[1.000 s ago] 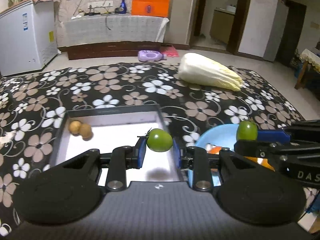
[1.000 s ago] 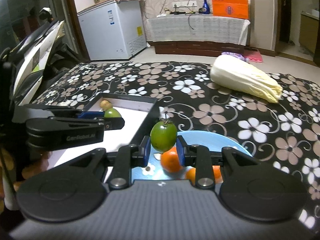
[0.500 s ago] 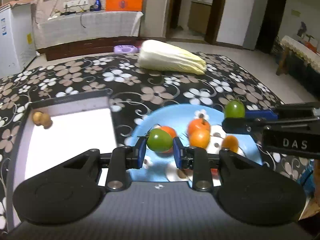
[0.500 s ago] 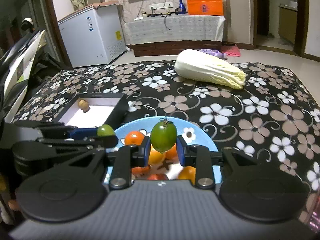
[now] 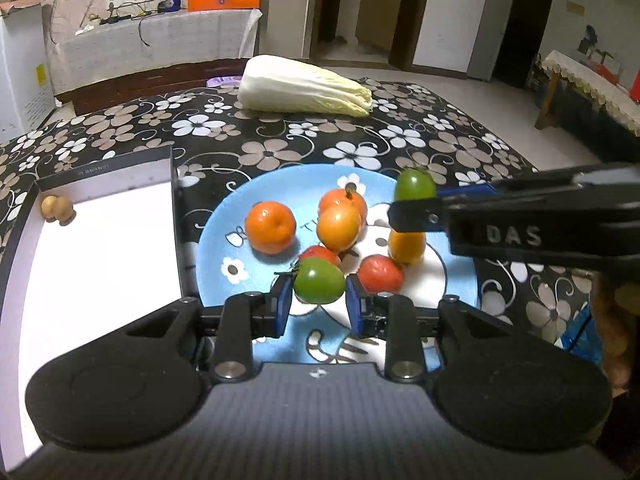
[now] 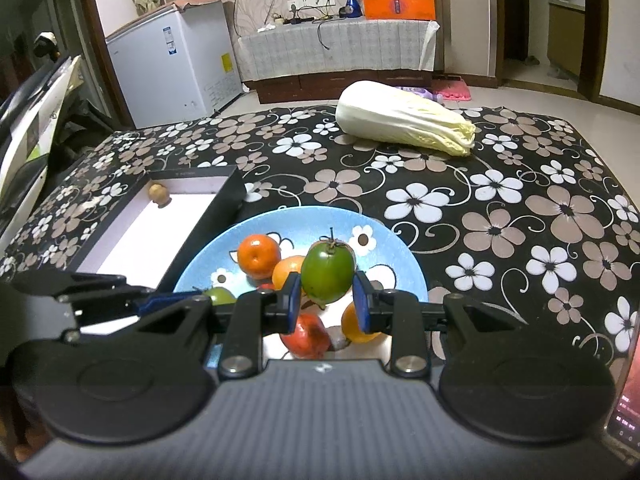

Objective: Organize fruits
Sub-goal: 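Open the left tool on the plate while the right tool releases its green fruit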

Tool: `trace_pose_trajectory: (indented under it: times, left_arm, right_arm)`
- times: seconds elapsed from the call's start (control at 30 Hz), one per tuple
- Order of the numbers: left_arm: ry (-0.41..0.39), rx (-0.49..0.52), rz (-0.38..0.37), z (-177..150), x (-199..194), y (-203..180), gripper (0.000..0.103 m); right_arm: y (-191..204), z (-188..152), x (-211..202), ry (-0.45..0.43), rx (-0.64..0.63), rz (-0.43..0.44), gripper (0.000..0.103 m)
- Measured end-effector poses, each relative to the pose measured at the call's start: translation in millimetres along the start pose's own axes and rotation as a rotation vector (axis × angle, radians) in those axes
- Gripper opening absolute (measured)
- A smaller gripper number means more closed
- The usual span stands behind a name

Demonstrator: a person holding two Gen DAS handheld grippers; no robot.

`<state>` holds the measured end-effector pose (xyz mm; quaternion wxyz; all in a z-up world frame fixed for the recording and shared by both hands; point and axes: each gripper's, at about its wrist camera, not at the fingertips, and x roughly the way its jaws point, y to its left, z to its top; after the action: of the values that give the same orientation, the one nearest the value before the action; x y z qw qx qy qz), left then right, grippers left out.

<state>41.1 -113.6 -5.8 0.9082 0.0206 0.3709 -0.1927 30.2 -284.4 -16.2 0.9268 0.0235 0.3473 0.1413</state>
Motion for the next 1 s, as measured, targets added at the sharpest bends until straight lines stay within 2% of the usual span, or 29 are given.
trace_pose_trajectory:
  times: [0.5, 0.67, 0.73, 0.77, 0.8, 1.0]
  left_arm:
    - [0.021, 0.036, -0.023, -6, 6, -8, 0.034]
    - [0.015, 0.023, -0.039, -5, 1, -2, 0.035]
    - [0.009, 0.016, -0.052, -4, -3, 3, 0.041]
    - [0.004, 0.016, -0.056, -4, -6, 4, 0.050]
    - [-0.004, 0.018, -0.056, -4, -9, 5, 0.055]
    - [-0.044, 0.000, -0.056, -4, -25, 21, 0.057]
  right_arm:
    - [1, 0, 25, 0.058, -0.008, -0.027, 0.032]
    - [2, 3, 30, 0.049, 0.003, -0.034, 0.033]
    - [5, 4, 30, 0.041, -0.001, -0.036, 0.043]
    - [7, 4, 29, 0.032, -0.005, -0.036, 0.047]
    - [9, 5, 29, 0.022, -0.008, -0.038, 0.051]
    - [17, 11, 24, -0.036, -0.006, -0.039, 0.052]
